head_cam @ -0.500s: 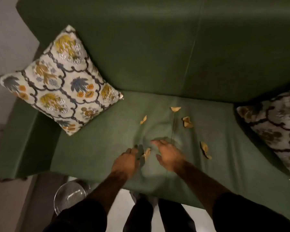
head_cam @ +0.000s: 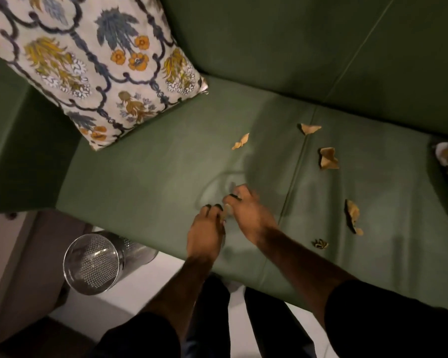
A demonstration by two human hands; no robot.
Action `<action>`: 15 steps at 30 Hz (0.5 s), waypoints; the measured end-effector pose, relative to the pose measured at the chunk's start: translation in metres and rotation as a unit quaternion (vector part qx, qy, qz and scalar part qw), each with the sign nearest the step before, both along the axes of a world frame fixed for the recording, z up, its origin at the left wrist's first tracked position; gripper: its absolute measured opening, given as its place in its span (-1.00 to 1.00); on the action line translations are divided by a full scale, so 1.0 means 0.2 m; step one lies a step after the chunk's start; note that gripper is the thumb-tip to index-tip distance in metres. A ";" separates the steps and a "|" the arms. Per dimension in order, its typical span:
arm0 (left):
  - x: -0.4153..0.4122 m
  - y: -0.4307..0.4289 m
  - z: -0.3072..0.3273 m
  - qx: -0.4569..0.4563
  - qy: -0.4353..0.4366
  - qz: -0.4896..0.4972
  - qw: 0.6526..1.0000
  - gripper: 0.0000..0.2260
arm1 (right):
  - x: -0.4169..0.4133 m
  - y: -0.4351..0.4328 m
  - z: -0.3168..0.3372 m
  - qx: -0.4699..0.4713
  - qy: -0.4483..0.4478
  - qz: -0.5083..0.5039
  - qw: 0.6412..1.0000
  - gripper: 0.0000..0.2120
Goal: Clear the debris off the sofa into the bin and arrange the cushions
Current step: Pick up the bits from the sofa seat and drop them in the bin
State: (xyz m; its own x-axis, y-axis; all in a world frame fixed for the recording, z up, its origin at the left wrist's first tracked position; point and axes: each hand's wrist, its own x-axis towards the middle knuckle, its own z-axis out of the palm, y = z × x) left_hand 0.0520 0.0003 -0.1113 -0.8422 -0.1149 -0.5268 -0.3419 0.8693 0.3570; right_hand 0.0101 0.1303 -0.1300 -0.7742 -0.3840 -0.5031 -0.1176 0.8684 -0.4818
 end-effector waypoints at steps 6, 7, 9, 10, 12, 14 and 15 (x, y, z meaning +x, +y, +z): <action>0.03 0.00 0.03 0.053 -0.036 0.091 0.994 -0.76 | -0.01 -0.01 0.05 -0.012 -0.032 -0.047 0.998 -0.83; 0.04 -0.01 0.04 0.055 -0.039 0.092 0.994 -0.77 | 0.00 -0.02 0.08 -0.016 -0.037 -0.064 0.997 -0.81; 0.08 -0.03 0.07 0.084 -0.034 0.094 0.991 -0.79 | 0.00 -0.03 0.12 -0.031 -0.061 -0.101 0.992 -0.81; 0.10 -0.04 0.09 0.097 -0.028 0.098 0.990 -0.79 | 0.01 -0.05 0.16 -0.043 -0.068 -0.111 0.991 -0.81; 0.13 -0.08 0.13 0.107 -0.028 0.107 0.988 -0.73 | 0.04 -0.10 0.22 -0.068 -0.079 -0.125 0.987 -0.82; 0.17 -0.13 0.16 0.129 -0.025 0.134 0.982 -0.73 | 0.07 -0.17 0.28 -0.077 -0.075 -0.137 0.985 -0.84; 0.19 -0.17 0.19 0.167 -0.026 0.174 0.970 -0.74 | 0.10 -0.23 0.30 -0.082 -0.069 -0.146 0.984 -0.85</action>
